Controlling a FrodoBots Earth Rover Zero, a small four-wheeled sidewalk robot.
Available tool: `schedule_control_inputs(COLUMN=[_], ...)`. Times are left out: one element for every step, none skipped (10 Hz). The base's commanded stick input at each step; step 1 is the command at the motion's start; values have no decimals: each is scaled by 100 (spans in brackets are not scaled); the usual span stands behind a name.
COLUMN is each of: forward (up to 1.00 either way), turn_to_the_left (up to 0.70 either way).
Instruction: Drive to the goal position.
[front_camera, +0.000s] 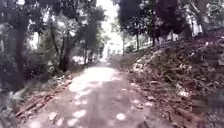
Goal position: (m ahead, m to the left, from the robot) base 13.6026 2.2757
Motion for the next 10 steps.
schedule_control_inputs(forward=[85,85,85,85,85,85,85,85,85,85], turn_to_the_left=[0,0,1,3,22,24,13,0,0,0])
